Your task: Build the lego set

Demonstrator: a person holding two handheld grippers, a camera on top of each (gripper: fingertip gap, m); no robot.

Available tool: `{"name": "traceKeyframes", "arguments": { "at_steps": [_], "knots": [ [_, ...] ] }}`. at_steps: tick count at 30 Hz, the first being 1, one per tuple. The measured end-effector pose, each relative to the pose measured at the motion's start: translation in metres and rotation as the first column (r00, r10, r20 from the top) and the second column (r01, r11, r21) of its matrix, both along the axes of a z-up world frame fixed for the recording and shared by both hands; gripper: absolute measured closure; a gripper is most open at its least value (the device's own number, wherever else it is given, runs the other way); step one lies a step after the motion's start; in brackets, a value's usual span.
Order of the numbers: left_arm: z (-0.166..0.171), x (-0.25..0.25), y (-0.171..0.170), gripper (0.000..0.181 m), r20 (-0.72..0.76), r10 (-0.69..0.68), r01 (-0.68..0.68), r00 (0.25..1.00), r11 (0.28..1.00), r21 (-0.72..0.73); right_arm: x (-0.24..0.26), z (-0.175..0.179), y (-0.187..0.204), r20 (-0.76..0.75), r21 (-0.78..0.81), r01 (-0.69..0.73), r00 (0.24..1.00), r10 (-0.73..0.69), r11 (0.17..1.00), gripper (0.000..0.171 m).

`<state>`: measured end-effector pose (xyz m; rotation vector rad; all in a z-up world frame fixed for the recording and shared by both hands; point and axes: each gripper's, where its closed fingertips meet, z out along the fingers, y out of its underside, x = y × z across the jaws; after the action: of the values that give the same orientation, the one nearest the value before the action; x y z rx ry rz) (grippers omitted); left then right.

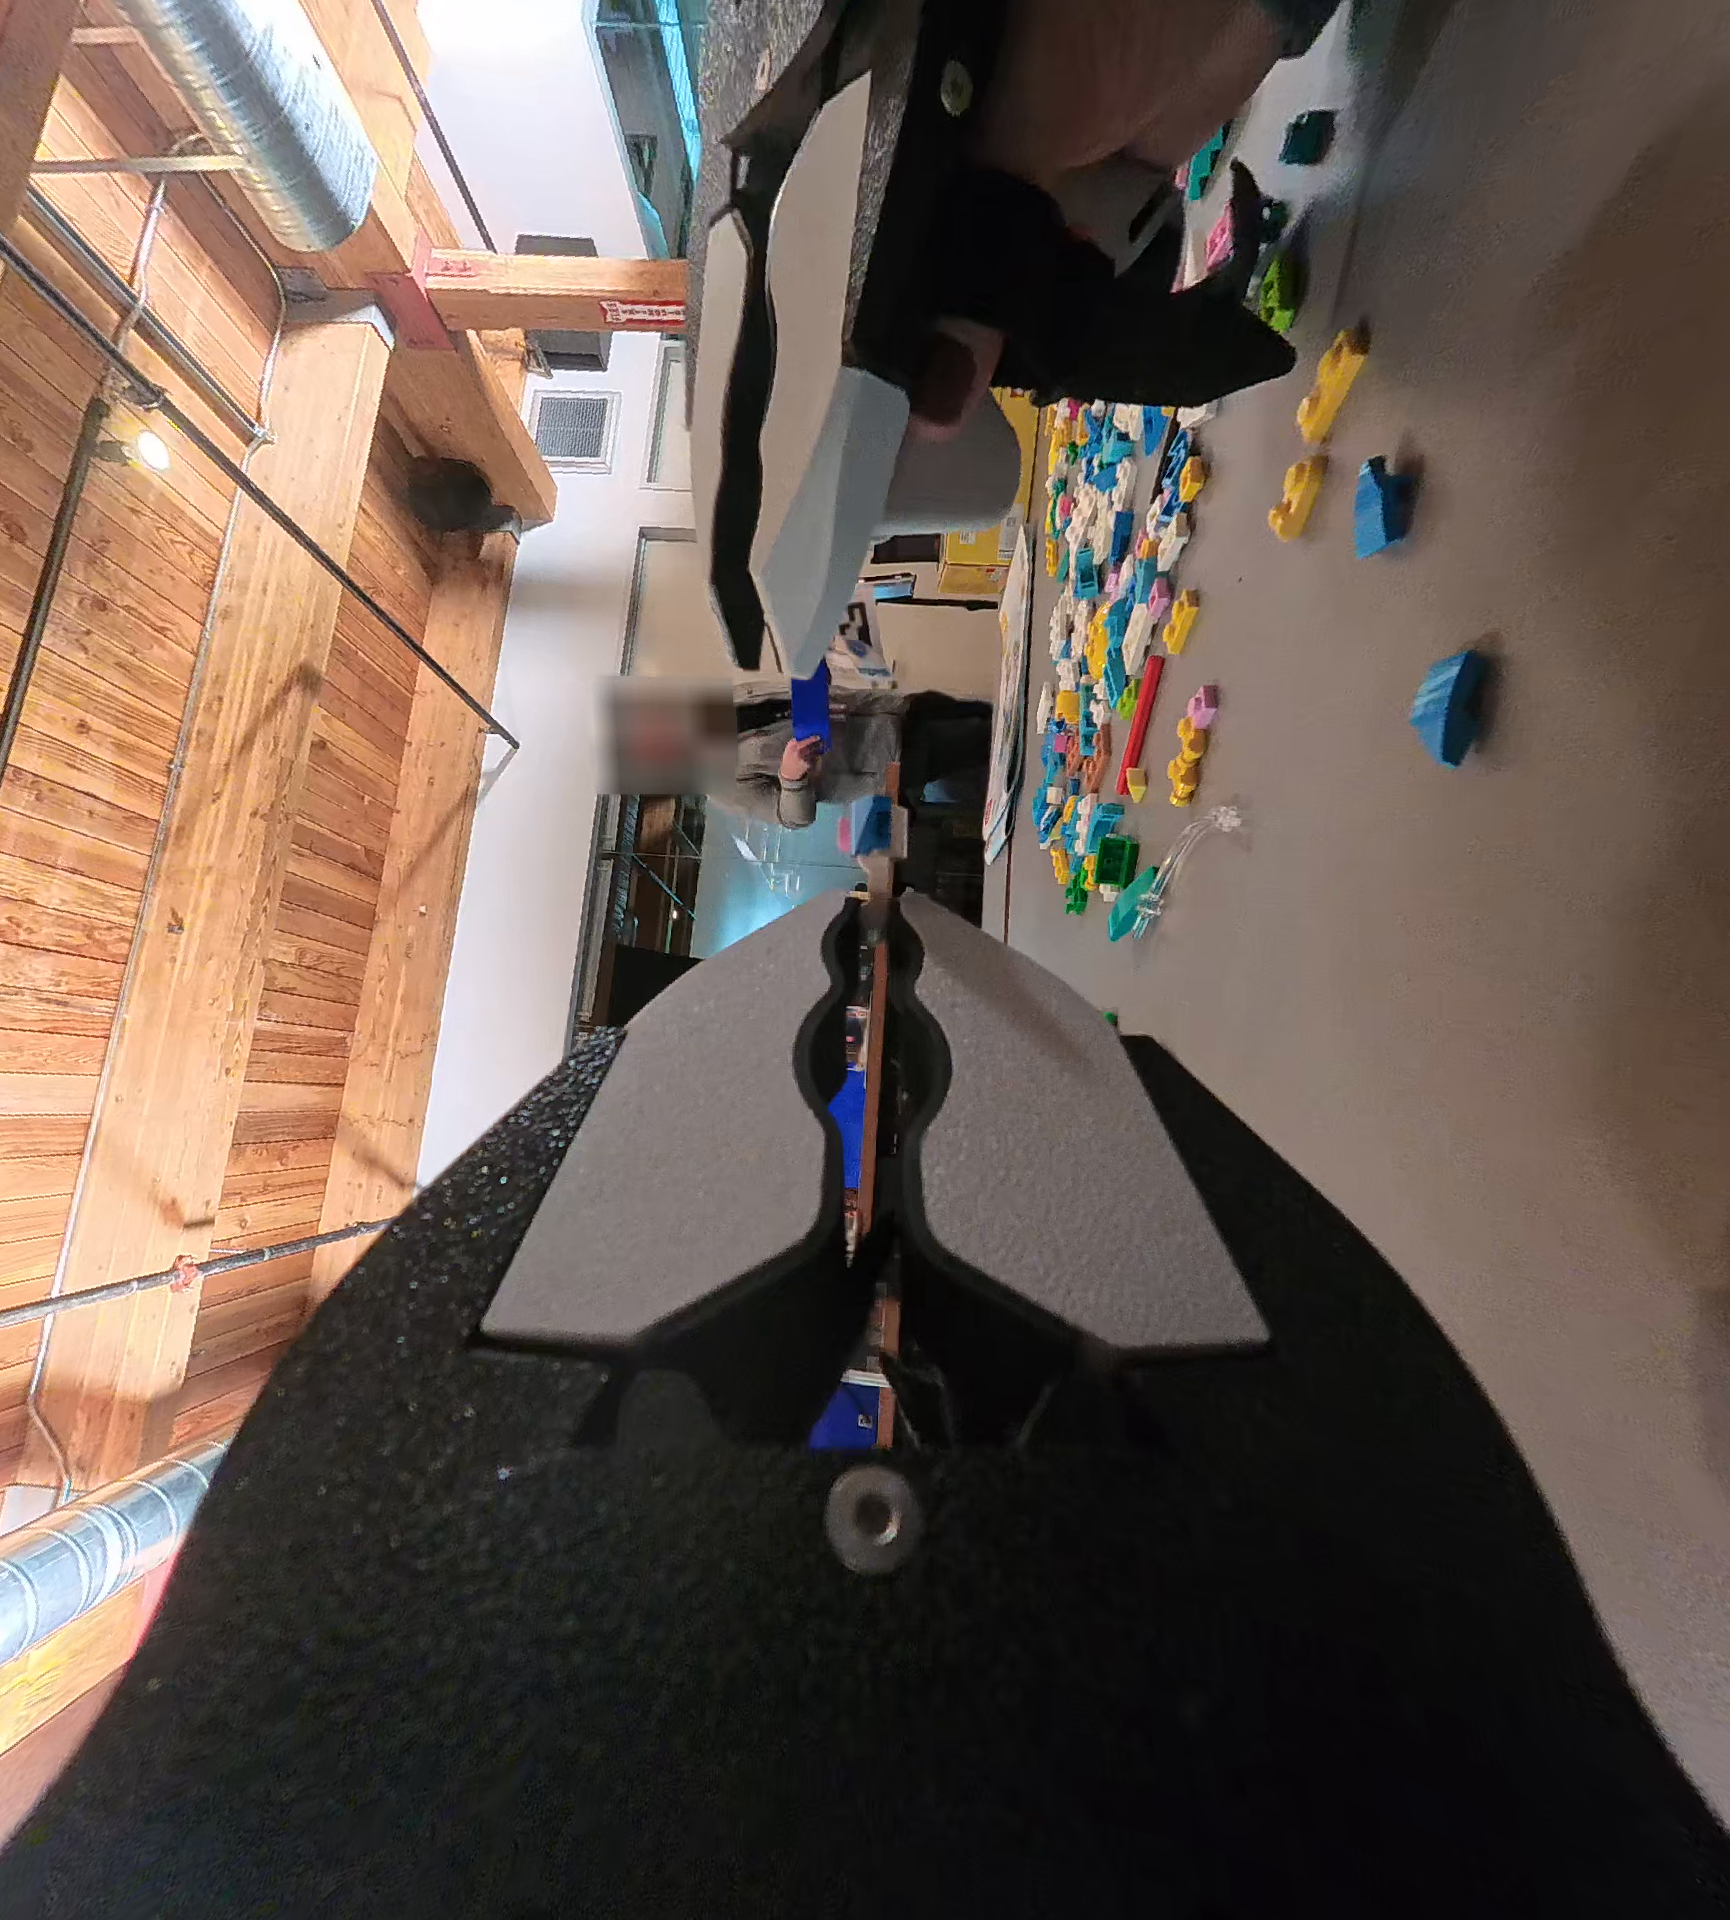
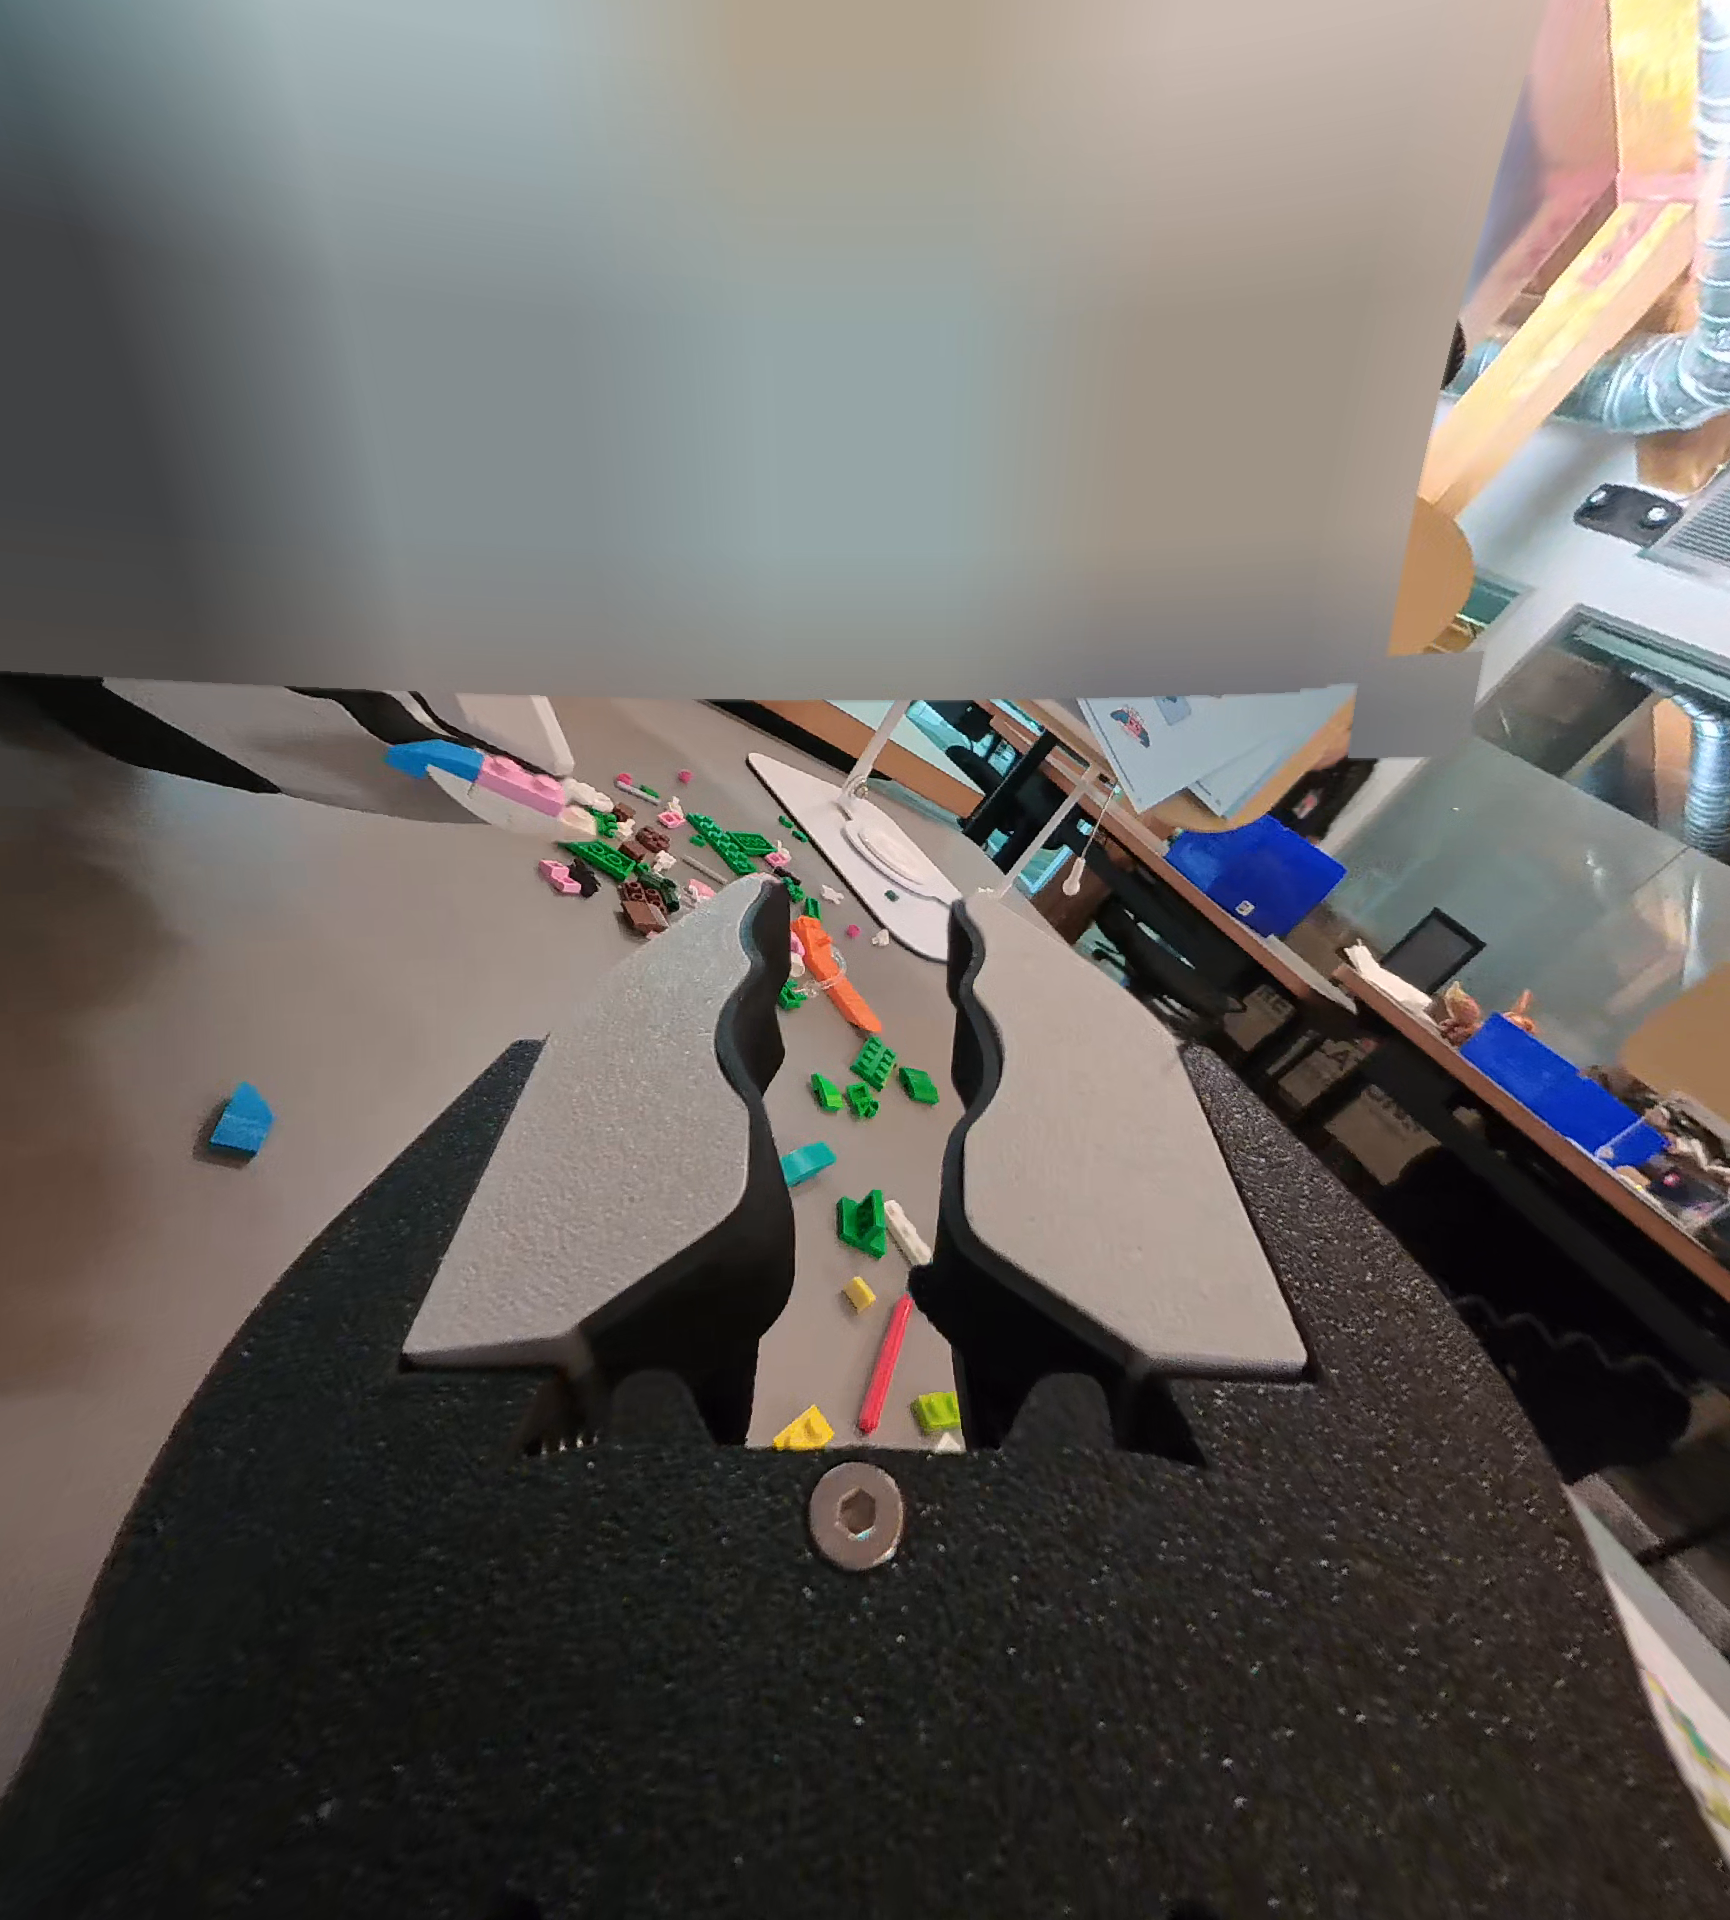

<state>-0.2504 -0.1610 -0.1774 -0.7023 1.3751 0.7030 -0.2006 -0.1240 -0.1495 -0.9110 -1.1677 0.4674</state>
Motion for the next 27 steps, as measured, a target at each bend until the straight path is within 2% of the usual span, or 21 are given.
{"name": "traceKeyframes", "arguments": {
  "at_steps": [11,18,27],
  "knots": [
    [-0.006,0.003,-0.001,0.178,-0.034,-0.011,0.011,0.999,1.0,0.0,0.002,-0.002,0.005,-0.012,-0.045,-0.003,1.0,0.003,0.999,0.145],
    [-0.008,0.008,-0.007,0.178,-0.016,-0.074,0.073,0.997,0.997,-0.034,0.0,-0.004,0.004,0.001,-0.036,-0.005,1.0,0.005,0.999,0.146],
    [-0.012,0.008,-0.005,0.178,-0.031,-0.065,0.063,0.997,0.997,-0.05,-0.001,-0.007,0.003,0.014,-0.073,-0.021,1.0,0.022,0.997,0.151]
  ]
}}
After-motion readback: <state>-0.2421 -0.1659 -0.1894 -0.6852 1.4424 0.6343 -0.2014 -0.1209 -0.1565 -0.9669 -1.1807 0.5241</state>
